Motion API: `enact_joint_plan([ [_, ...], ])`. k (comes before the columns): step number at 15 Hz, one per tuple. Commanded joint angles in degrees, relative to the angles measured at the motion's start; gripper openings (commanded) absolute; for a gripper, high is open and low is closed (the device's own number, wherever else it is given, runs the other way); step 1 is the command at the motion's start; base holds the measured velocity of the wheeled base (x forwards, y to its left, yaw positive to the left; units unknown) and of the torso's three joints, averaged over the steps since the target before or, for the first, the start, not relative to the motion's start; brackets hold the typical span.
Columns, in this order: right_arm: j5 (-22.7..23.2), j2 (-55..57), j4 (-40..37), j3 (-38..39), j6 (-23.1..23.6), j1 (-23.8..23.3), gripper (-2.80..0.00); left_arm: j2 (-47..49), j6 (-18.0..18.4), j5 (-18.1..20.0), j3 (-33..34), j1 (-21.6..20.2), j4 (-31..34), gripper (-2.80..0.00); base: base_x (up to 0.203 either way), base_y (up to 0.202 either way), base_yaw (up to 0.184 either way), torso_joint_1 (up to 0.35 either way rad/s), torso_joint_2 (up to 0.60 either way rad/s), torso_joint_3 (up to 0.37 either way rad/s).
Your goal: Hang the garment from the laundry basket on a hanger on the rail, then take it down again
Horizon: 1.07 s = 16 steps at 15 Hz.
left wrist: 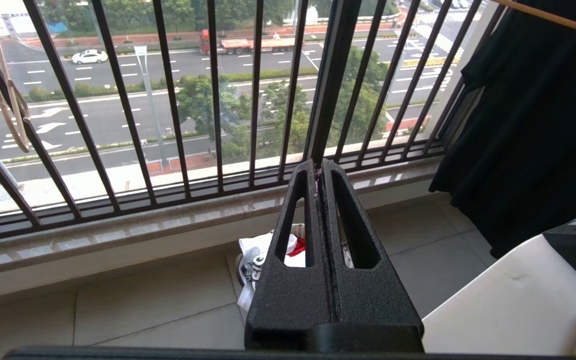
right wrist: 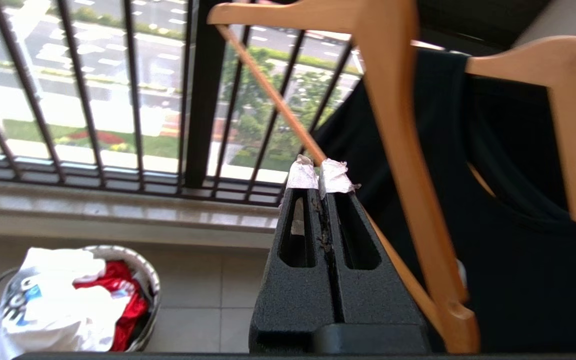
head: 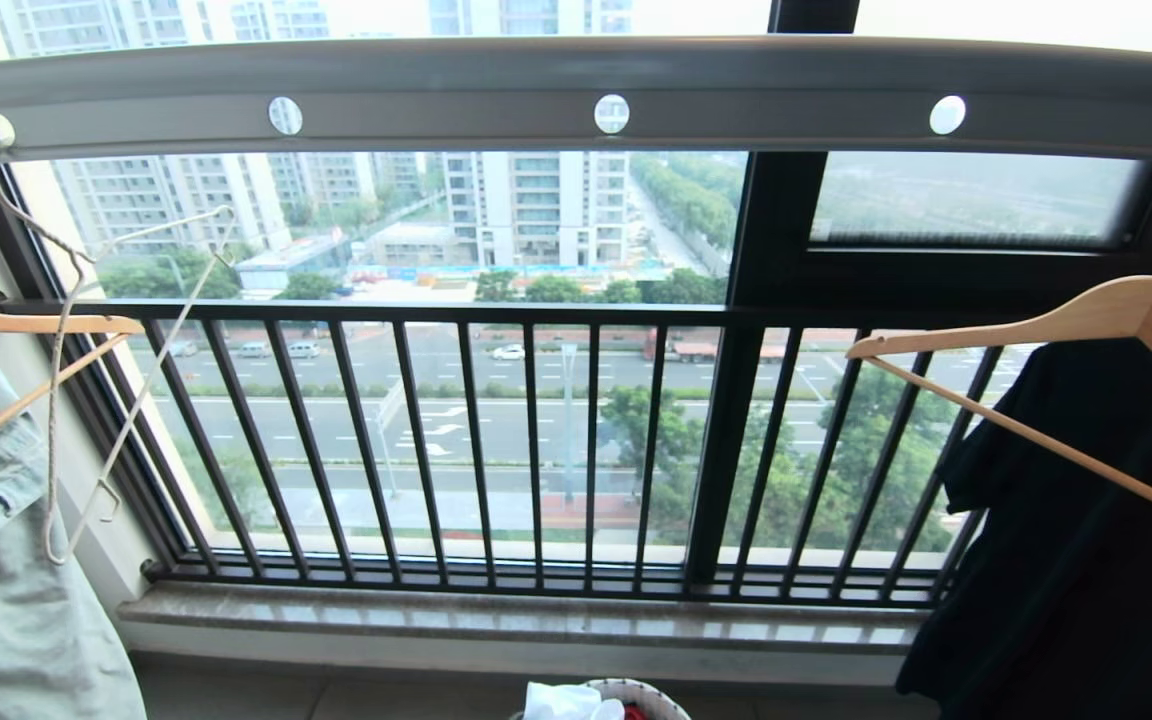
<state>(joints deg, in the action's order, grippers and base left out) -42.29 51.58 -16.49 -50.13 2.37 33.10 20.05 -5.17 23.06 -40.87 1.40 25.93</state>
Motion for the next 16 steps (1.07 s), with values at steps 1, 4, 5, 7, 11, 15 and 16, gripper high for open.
enact_joint_plan([
  [1, -2.7, -15.3, -3.5, -1.0, 2.0, -11.2, -2.80, -4.8, -0.1, -0.9, 4.8, 1.1, 0.2, -2.80, 0.000, 0.000, 0.000, 0.000, 0.00, 0.000],
  [4, -4.1, -29.5, -6.5, -0.1, 7.8, -21.8, -2.80, -5.2, 0.2, -5.2, 12.0, 1.1, -6.5, -2.80, 0.000, 0.000, 0.000, 0.000, 0.00, 0.000],
  [5, -4.6, -33.5, -7.0, 1.0, 9.3, -23.8, -2.80, -5.4, 0.3, -6.5, 15.5, 1.1, -10.7, -2.80, 0.000, 0.000, 0.000, 0.000, 0.00, 0.000],
  [7, -6.9, -35.8, -7.9, 3.5, 8.3, -26.2, -2.80, -5.9, 0.5, -9.6, 23.1, 1.0, -19.8, -2.80, 0.000, 0.000, 0.000, 0.000, 0.00, 0.000],
  [11, -6.7, -35.1, -7.6, 5.4, 11.0, -29.5, -2.80, -8.7, 3.1, -20.5, 30.4, 0.1, -27.6, -2.80, 0.000, 0.000, 0.000, 0.000, 0.00, 0.000],
  [15, 5.6, -39.3, -7.3, 10.2, 12.0, -34.0, -2.80, -19.1, 7.4, -20.7, 33.8, -0.7, -26.0, -2.80, 0.000, 0.000, 0.000, 0.000, 0.00, 0.000],
  [16, 10.7, -41.2, -7.0, 13.0, 11.3, -33.9, -2.80, -19.9, 9.8, -21.2, 36.0, -0.8, -25.7, -2.80, 0.000, 0.000, 0.000, 0.000, 0.00, 0.000],
])
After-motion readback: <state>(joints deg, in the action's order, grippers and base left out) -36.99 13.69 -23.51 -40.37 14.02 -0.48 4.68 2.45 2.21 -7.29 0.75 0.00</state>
